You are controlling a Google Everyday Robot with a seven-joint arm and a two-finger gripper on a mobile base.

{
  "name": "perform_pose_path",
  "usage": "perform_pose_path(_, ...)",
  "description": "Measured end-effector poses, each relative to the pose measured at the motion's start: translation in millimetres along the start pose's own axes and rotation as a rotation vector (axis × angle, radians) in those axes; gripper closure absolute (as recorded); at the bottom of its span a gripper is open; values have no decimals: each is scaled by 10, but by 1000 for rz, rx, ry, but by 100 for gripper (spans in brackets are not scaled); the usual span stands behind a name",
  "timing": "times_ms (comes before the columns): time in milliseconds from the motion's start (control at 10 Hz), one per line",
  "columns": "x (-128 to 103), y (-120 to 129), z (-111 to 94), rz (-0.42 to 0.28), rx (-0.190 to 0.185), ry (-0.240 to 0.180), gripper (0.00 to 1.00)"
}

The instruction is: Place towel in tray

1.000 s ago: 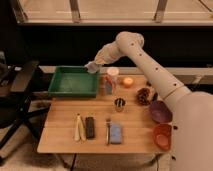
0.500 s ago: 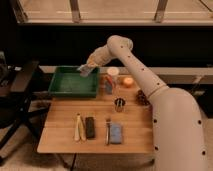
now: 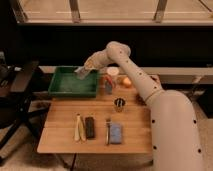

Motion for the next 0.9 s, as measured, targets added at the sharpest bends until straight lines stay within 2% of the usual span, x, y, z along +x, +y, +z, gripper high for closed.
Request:
perform_pose_path(100, 15, 17, 44, 2, 2, -6, 56)
perform_pose_path(200, 1, 11, 49, 1, 2, -7, 52)
perform_pose_path(900, 2, 14, 49, 2, 2, -8, 51)
